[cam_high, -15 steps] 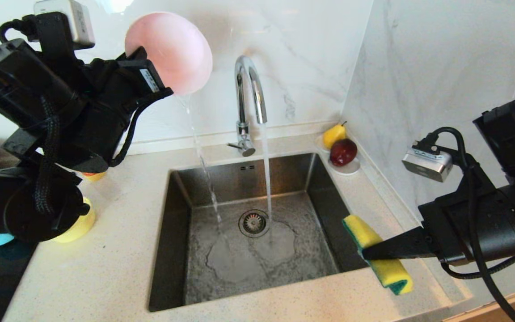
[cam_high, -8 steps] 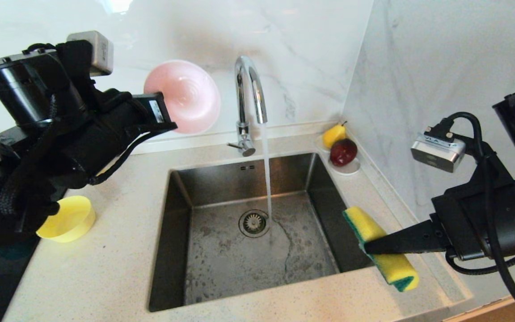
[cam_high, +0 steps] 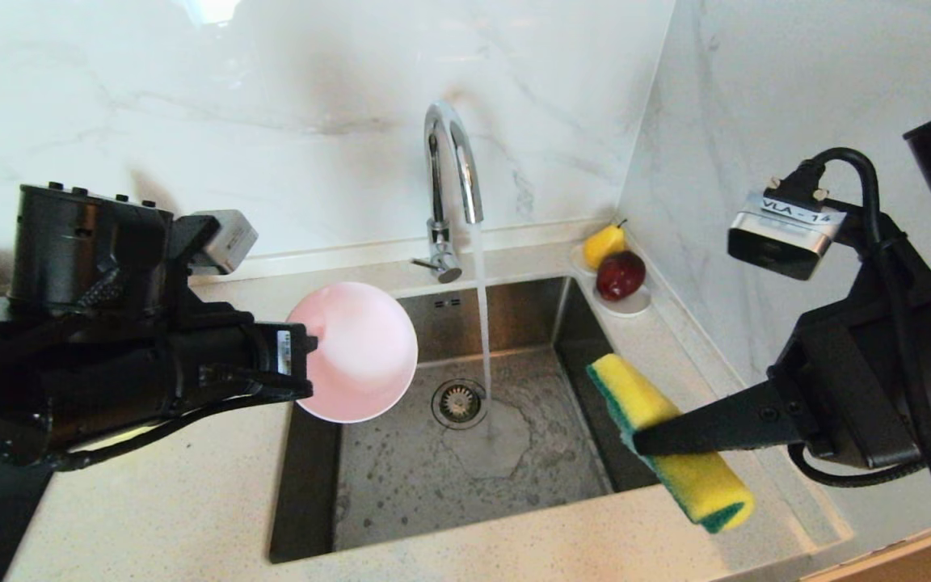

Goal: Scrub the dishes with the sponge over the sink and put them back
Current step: Wipe the bowl

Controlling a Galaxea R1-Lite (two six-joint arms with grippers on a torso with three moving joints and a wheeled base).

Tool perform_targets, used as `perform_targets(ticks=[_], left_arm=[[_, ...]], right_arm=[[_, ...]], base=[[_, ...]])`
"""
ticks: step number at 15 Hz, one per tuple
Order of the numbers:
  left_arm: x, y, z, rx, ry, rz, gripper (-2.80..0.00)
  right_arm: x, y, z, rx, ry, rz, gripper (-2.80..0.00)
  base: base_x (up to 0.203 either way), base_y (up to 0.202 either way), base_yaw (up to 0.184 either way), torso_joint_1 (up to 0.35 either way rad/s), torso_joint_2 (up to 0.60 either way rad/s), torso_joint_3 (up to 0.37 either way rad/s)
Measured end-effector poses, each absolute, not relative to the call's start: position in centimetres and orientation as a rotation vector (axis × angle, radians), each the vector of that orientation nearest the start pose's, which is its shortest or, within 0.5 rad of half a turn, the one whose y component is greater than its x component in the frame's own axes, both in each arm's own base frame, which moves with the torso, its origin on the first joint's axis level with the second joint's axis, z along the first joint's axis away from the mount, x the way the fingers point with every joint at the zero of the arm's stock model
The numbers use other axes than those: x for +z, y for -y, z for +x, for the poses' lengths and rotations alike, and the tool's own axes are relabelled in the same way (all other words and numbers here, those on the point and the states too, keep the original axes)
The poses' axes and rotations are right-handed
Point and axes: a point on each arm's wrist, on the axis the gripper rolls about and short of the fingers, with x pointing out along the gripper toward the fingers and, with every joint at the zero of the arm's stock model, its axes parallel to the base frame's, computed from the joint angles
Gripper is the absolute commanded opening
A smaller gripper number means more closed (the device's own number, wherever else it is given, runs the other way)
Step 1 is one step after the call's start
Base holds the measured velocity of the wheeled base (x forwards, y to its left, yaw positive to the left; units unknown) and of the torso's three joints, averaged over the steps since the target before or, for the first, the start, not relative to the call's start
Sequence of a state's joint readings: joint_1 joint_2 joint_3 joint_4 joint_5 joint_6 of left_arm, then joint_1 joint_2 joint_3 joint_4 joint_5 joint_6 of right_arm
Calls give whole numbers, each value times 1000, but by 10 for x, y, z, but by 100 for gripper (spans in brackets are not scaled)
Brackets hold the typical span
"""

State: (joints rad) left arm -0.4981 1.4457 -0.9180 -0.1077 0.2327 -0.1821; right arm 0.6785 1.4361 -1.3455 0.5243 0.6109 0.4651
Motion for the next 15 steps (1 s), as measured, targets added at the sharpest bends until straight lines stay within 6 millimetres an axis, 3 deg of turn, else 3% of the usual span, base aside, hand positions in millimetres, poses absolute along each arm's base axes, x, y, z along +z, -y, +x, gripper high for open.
perform_targets(ticks=[4, 9, 15], left_arm=[[235, 145, 211, -216, -246, -40, -280], [219, 169, 193, -312, -265, -2, -280], [195, 192, 191, -284, -252, 23, -280]], right_arm=[[297, -170, 161, 1122, -987, 327, -280], [286, -195, 175, 1128, -1044, 306, -280], [281, -212, 192, 1102, -1055, 299, -280]], base=[[0, 0, 0, 0, 0, 0], [0, 0, 0, 0, 0, 0], [0, 0, 0, 0, 0, 0]])
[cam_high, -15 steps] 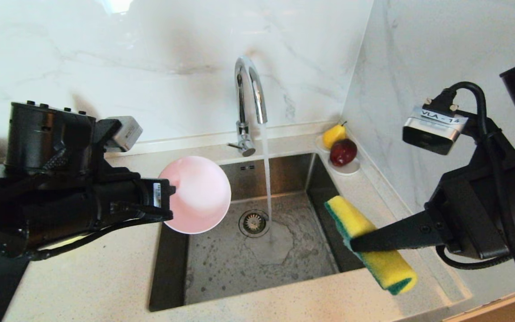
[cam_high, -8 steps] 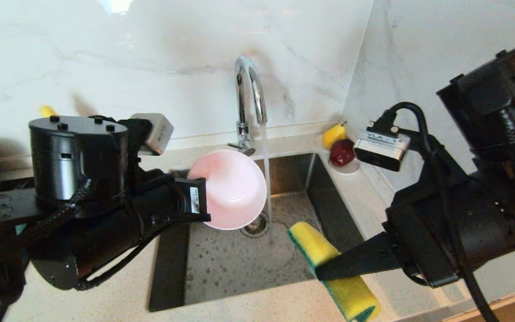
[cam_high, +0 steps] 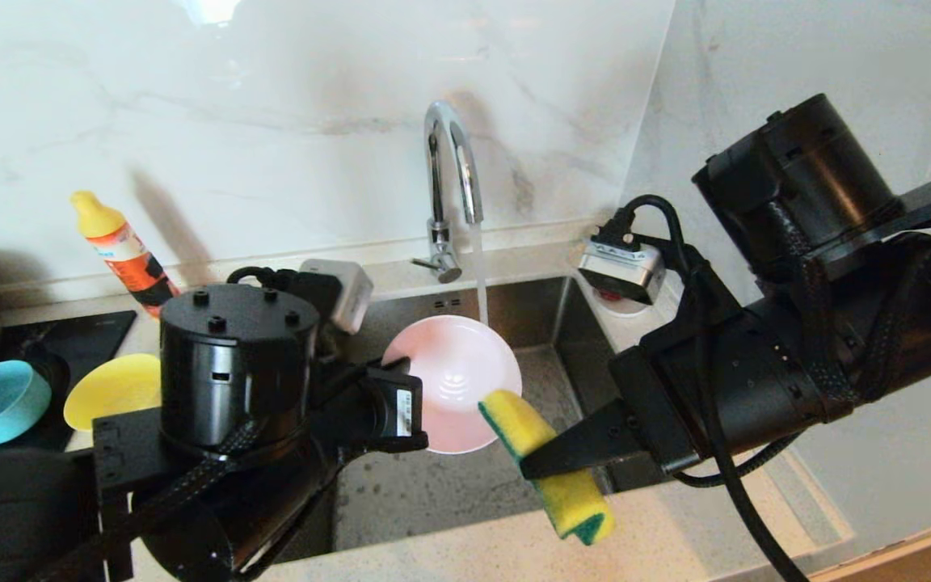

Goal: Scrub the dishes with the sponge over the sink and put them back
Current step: Wipe the bowl

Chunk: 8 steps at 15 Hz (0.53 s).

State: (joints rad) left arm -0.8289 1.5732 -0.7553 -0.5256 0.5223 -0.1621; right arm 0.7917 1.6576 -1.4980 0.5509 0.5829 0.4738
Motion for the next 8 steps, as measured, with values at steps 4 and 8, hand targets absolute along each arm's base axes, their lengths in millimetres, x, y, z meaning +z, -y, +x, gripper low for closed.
perform_targets(ticks=[4, 8], left_arm=[[190, 205, 194, -261, -212, 38, -280], [187, 209, 196, -250, -165, 39, -280]], right_arm=[[272, -224, 206, 1034, -1070, 297, -280], [268, -236, 222, 992, -1084, 331, -280]], base=[[0, 0, 0, 0, 0, 0], [0, 0, 0, 0, 0, 0]])
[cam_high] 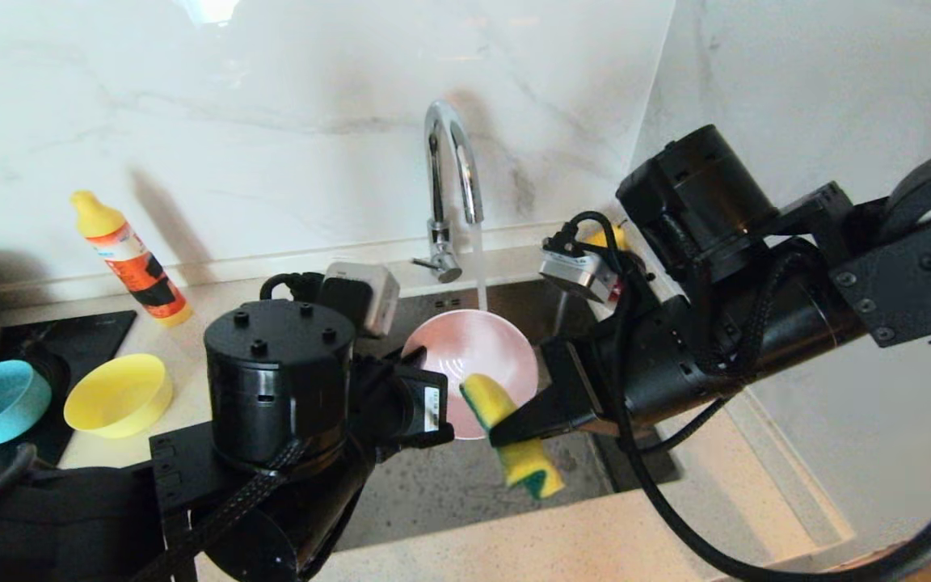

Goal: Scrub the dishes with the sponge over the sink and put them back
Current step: Wipe the bowl

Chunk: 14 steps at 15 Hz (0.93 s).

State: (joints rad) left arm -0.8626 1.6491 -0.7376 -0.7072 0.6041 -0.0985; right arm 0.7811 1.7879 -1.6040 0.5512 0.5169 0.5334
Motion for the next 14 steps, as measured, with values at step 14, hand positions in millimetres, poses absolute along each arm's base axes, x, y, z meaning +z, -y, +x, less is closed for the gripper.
perform_targets(ticks=[14], left_arm=[[183, 206, 176, -305, -166, 50, -280]], right_arm=[[274, -250, 259, 909, -1070, 380, -280]], base=[[0, 0, 0, 0, 0, 0]])
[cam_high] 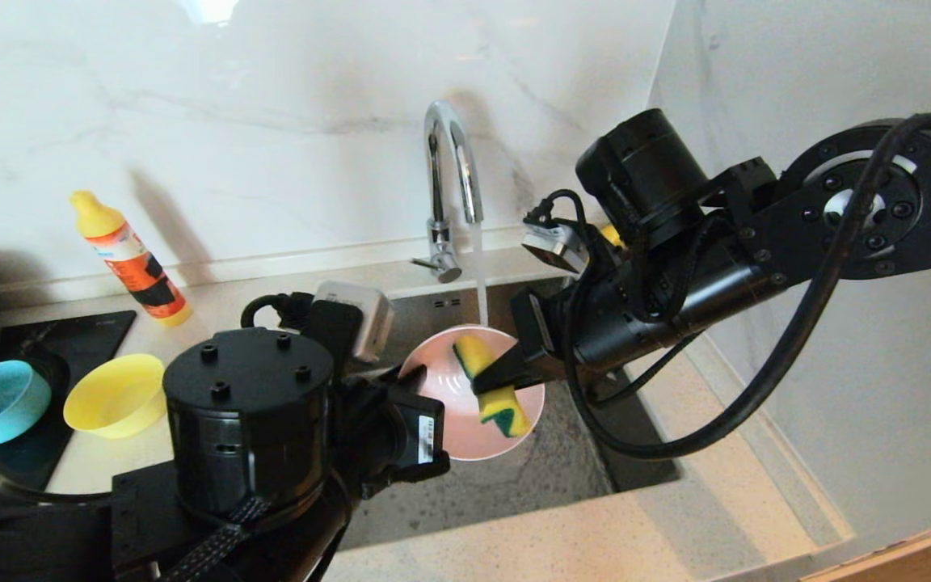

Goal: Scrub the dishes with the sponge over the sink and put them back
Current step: Wipe the bowl

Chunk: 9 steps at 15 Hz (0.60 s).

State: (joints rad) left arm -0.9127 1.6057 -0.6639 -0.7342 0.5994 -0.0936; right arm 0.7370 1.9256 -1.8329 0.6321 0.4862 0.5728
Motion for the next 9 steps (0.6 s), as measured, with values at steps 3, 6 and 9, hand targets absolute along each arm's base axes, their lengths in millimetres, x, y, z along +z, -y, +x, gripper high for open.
perform_targets(ticks=[3, 6, 9], left_arm=[[177, 208, 175, -307, -178, 58, -280], [174, 210, 177, -307, -171, 44, -280], [172, 210, 177, -304, -176, 43, -280]], right_arm=[[279, -249, 259, 912, -1054, 382, -280], [286, -245, 254, 912, -1054, 381, -280], [292, -239, 247, 913, -1054, 379, -280]], base=[[0, 0, 0, 0, 0, 0], [0, 0, 0, 0, 0, 0], [0, 0, 0, 0, 0, 0]])
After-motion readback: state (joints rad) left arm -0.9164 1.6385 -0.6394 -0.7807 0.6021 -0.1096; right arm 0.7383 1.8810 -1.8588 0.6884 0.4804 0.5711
